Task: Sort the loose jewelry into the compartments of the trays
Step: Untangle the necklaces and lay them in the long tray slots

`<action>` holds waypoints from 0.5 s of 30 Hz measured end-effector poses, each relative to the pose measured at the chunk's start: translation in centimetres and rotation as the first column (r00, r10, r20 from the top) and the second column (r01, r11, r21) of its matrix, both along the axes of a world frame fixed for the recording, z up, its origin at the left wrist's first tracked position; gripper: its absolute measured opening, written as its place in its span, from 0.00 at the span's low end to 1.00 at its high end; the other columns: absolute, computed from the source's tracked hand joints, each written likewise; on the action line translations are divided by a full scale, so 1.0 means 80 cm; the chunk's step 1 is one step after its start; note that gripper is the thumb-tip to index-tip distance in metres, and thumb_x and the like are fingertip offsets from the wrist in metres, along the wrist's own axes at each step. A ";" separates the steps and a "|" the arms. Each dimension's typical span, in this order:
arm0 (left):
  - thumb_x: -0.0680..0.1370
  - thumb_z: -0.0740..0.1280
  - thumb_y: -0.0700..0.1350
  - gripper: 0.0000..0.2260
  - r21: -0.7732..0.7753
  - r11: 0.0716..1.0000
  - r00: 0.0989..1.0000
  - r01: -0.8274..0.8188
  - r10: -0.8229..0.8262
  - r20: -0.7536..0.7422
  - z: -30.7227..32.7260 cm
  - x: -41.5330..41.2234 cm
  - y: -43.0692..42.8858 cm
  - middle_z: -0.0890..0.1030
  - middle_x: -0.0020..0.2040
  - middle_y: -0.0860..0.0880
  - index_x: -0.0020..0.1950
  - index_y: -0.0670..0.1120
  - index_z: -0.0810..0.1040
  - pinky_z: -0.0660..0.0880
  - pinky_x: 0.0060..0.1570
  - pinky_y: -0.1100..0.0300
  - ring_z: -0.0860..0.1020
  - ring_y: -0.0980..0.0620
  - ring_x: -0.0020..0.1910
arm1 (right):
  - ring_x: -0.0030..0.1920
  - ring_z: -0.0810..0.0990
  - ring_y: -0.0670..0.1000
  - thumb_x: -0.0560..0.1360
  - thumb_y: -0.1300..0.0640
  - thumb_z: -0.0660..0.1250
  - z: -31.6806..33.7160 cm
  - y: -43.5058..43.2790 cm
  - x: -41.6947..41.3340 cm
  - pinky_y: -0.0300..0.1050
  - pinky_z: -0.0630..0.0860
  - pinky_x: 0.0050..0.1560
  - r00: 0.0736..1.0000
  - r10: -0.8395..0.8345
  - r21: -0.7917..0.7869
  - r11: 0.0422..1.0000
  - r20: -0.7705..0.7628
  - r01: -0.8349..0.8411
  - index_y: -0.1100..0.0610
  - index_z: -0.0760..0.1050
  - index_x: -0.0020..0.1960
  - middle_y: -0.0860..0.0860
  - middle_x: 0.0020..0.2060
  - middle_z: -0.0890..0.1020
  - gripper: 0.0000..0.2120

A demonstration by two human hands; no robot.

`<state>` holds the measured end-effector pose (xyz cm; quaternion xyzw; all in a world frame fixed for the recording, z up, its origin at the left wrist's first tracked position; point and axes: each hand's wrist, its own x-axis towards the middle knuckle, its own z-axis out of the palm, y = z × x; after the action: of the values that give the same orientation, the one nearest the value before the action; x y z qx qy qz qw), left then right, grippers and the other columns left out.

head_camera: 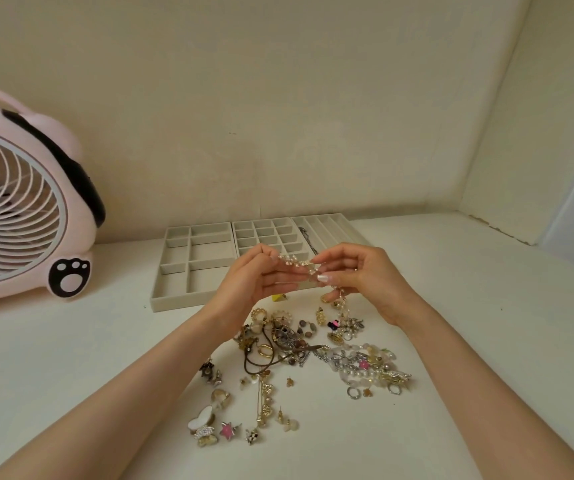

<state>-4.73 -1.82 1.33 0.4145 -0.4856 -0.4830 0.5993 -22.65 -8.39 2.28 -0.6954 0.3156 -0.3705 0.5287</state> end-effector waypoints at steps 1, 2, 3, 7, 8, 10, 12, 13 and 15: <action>0.80 0.54 0.38 0.08 -0.003 1.000 1.000 -0.005 0.005 0.017 0.000 0.000 0.000 0.83 0.47 0.40 0.42 0.44 0.68 0.79 0.50 0.54 0.82 0.44 0.48 | 0.38 0.84 0.51 0.69 0.74 0.69 0.000 0.000 -0.001 0.45 0.82 0.36 1.000 -0.016 -0.012 1.000 -0.001 0.016 0.59 0.81 0.46 0.55 0.38 0.83 0.12; 0.80 0.54 0.38 0.08 -0.004 1.000 0.999 -0.011 0.011 0.035 0.001 0.000 0.000 0.83 0.46 0.41 0.43 0.44 0.67 0.79 0.49 0.56 0.82 0.45 0.47 | 0.37 0.84 0.52 0.69 0.73 0.69 -0.001 0.000 -0.001 0.45 0.82 0.36 1.000 -0.026 -0.026 0.999 -0.001 0.026 0.60 0.81 0.46 0.55 0.37 0.84 0.11; 0.80 0.54 0.38 0.08 -0.003 1.000 0.999 -0.017 0.017 0.047 0.001 0.000 -0.001 0.84 0.45 0.42 0.43 0.44 0.67 0.78 0.48 0.57 0.82 0.47 0.46 | 0.36 0.84 0.52 0.69 0.73 0.70 -0.001 -0.001 -0.001 0.45 0.82 0.36 0.999 -0.034 -0.039 0.999 0.001 0.034 0.60 0.81 0.46 0.55 0.35 0.84 0.10; 0.80 0.55 0.39 0.08 0.008 0.998 0.994 -0.064 0.063 0.092 -0.004 0.002 -0.004 0.81 0.42 0.45 0.42 0.44 0.69 0.77 0.46 0.57 0.80 0.50 0.45 | 0.32 0.83 0.50 0.69 0.72 0.70 0.001 -0.001 -0.002 0.41 0.81 0.35 0.997 -0.066 -0.061 0.996 0.044 0.069 0.61 0.81 0.45 0.54 0.31 0.83 0.09; 0.80 0.55 0.39 0.08 0.010 0.997 0.992 -0.077 0.076 0.104 -0.005 0.003 -0.004 0.81 0.43 0.46 0.42 0.44 0.70 0.76 0.47 0.57 0.79 0.51 0.46 | 0.32 0.83 0.50 0.69 0.72 0.70 0.002 -0.002 -0.003 0.40 0.81 0.35 0.996 -0.072 -0.065 0.995 0.058 0.076 0.61 0.81 0.45 0.54 0.31 0.84 0.09; 0.80 0.55 0.39 0.09 0.015 0.996 0.990 -0.092 0.090 0.107 -0.005 0.004 -0.004 0.80 0.44 0.48 0.41 0.44 0.70 0.76 0.49 0.56 0.79 0.51 0.48 | 0.32 0.83 0.50 0.69 0.73 0.69 0.004 -0.002 -0.004 0.38 0.79 0.34 0.993 -0.082 -0.076 0.993 0.084 0.089 0.61 0.81 0.44 0.54 0.32 0.84 0.09; 0.80 0.55 0.38 0.10 0.021 0.996 0.992 -0.086 0.084 0.097 -0.005 0.004 -0.004 0.81 0.48 0.47 0.40 0.44 0.71 0.77 0.52 0.54 0.79 0.50 0.50 | 0.33 0.83 0.50 0.70 0.73 0.68 0.004 -0.003 -0.004 0.38 0.79 0.35 0.991 -0.093 -0.088 0.991 0.099 0.102 0.60 0.81 0.43 0.53 0.32 0.84 0.10; 0.80 0.55 0.38 0.10 0.023 0.997 0.993 -0.078 0.076 0.095 -0.005 0.004 -0.004 0.81 0.50 0.46 0.41 0.44 0.70 0.77 0.53 0.53 0.80 0.48 0.51 | 0.33 0.83 0.50 0.70 0.73 0.68 0.004 -0.003 -0.004 0.39 0.80 0.36 0.990 -0.098 -0.092 0.990 0.103 0.108 0.59 0.81 0.43 0.53 0.32 0.84 0.11; 0.81 0.54 0.38 0.10 0.022 0.998 0.994 -0.056 0.053 0.099 -0.004 0.002 -0.003 0.82 0.53 0.43 0.42 0.43 0.70 0.76 0.55 0.52 0.80 0.45 0.53 | 0.33 0.83 0.51 0.70 0.73 0.68 0.005 -0.003 -0.004 0.39 0.80 0.36 0.987 -0.109 -0.096 0.988 0.115 0.120 0.59 0.81 0.42 0.53 0.32 0.84 0.11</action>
<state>-4.53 -2.09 1.01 0.4582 -0.4969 -0.4516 0.5824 -22.99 -8.60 2.65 -0.6810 0.3062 -0.4535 0.4867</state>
